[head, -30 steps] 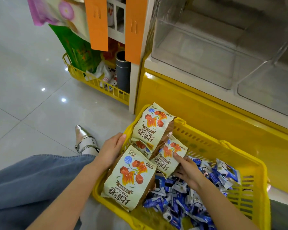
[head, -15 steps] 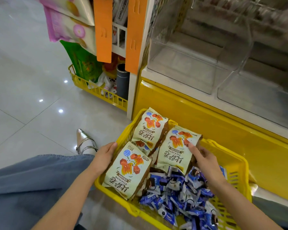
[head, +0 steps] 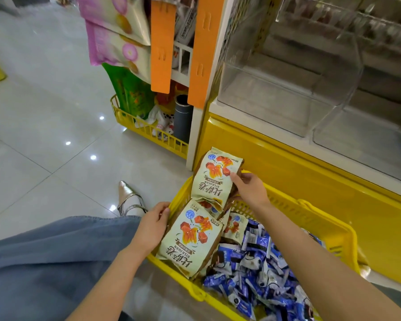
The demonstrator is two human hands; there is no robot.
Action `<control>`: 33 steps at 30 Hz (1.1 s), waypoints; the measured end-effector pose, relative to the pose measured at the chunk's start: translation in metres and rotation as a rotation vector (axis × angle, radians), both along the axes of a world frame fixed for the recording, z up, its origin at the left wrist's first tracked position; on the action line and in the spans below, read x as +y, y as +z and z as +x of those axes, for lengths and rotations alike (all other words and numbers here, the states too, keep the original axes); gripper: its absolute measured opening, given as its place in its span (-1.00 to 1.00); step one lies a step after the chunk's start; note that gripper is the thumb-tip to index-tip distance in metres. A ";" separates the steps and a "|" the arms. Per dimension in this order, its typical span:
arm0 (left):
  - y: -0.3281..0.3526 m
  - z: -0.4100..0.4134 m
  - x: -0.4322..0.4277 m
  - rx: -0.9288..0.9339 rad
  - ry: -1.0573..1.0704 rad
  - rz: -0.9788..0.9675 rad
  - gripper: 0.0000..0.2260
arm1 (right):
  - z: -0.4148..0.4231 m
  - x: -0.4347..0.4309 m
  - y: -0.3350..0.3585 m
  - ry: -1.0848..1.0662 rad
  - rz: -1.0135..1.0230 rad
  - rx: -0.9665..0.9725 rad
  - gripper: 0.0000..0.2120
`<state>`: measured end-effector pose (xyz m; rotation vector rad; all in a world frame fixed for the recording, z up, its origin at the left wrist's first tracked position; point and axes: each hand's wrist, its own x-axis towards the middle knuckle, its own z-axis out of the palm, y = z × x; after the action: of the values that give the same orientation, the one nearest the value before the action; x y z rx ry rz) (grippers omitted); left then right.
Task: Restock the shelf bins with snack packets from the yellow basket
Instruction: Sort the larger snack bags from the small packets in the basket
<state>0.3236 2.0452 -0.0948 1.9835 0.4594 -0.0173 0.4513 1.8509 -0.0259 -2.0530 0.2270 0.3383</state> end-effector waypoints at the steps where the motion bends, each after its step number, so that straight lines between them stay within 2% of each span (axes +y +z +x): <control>1: 0.001 0.004 0.001 0.013 -0.019 0.002 -0.82 | -0.002 -0.004 -0.002 -0.014 -0.022 -0.033 -0.56; 5: 0.009 0.031 0.002 0.035 -0.093 0.037 -0.79 | -0.015 -0.042 -0.026 -0.067 -0.125 -0.085 -0.63; 10: 0.009 0.062 -0.002 0.097 -0.216 0.097 -0.72 | -0.028 -0.076 -0.082 0.038 -0.198 0.239 -0.71; 12: 0.002 0.064 -0.005 0.106 -0.224 0.122 -0.70 | -0.030 -0.074 -0.102 0.062 -0.235 0.367 -0.60; 14: -0.004 0.063 -0.008 0.100 -0.190 0.149 -0.69 | -0.029 -0.069 -0.116 0.062 -0.258 0.449 -0.56; 16: -0.008 0.063 -0.009 0.080 -0.177 0.176 -0.71 | -0.027 -0.065 -0.131 0.035 -0.212 0.509 -0.66; 18: -0.011 0.065 -0.008 0.070 -0.184 0.195 -0.76 | -0.025 -0.064 -0.147 -0.024 -0.165 0.564 -0.58; 25: -0.015 0.066 -0.006 0.052 -0.170 0.178 -0.69 | -0.021 -0.064 -0.163 -0.075 -0.219 0.501 -0.63; 29: -0.015 0.066 -0.006 0.038 -0.161 0.208 -0.73 | -0.023 -0.078 -0.150 -0.061 -0.307 0.409 -0.71; 33: -0.010 0.066 -0.008 0.033 -0.140 0.209 -0.71 | -0.029 -0.097 -0.122 -0.075 -0.353 0.299 -0.67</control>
<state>0.3894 2.0370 -0.1043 2.2207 0.3543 -0.0927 0.4220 1.7535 -0.1476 -2.3260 0.5797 0.5935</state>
